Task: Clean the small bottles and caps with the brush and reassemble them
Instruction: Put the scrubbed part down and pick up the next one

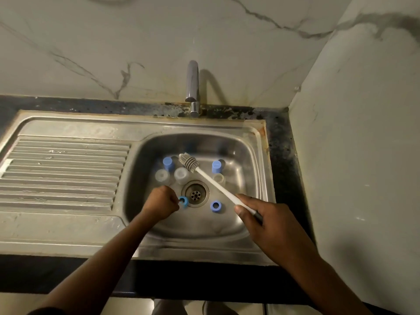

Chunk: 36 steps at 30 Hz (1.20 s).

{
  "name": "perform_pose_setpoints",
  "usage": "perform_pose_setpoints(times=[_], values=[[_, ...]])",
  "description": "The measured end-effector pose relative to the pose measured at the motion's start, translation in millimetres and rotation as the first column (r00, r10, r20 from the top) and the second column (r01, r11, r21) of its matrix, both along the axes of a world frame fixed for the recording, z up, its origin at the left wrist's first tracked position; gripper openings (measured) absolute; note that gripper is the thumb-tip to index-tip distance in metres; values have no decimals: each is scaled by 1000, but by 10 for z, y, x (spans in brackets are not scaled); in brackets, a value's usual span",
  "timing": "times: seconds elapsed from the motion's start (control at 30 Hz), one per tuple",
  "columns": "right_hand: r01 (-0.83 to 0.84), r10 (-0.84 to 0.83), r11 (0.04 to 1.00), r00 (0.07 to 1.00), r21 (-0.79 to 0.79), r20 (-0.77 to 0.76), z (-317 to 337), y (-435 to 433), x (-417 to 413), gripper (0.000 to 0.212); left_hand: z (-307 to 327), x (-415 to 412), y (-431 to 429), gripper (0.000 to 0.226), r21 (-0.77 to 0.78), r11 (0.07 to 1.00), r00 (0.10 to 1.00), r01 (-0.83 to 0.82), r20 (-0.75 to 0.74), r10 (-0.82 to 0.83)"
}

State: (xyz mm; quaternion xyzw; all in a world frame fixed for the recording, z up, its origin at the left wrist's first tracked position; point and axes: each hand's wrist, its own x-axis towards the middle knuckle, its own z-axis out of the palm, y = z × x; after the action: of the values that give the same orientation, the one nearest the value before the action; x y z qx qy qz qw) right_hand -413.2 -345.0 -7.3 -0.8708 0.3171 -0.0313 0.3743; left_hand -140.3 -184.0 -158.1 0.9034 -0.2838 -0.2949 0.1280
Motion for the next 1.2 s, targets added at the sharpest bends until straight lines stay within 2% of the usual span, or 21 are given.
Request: perform_pose_setpoints(times=[0.1,0.17,0.27,0.37,0.47,0.57,0.8,0.93,1.03,1.1,1.2], values=[[-18,18,1000,1000,-12,3,109,6,30,40,338,85,175,13,-168,979,993,-115,-37,110],[-49,49,999,999,3,12,193,30,58,34,567,116,300,16,-291,928,972,-234,-90,217],[-90,90,996,996,12,8,285,48,93,34,928,102,471,17,-480,751,890,-454,-288,354],[-135,135,991,991,-13,23,347,91,152,37,1280,116,605,20,-576,533,783,-620,-497,373],[-175,176,984,983,-24,50,423,144,242,38,1572,213,719,21,-573,354,669,-740,-683,294],[-213,216,976,973,-37,82,532,205,391,35,1822,355,823,20,-549,258,602,-795,-767,221],[-267,289,943,953,-197,92,740,371,766,34,2213,614,976,23,-533,239,566,-812,-819,98],[-272,306,920,948,-281,87,783,476,946,39,2263,680,1001,30,-457,188,466,-869,-885,6],[-291,355,849,933,-440,68,768,591,1073,44,2229,679,999,25,-369,154,378,-917,-925,32],[-292,388,787,919,-543,69,766,651,1159,44,2194,665,977,28,-308,92,314,-947,-948,57],[-302,430,678,902,-670,29,779,733,1267,44,2134,703,992,31,-285,21,286,-958,-957,42]])
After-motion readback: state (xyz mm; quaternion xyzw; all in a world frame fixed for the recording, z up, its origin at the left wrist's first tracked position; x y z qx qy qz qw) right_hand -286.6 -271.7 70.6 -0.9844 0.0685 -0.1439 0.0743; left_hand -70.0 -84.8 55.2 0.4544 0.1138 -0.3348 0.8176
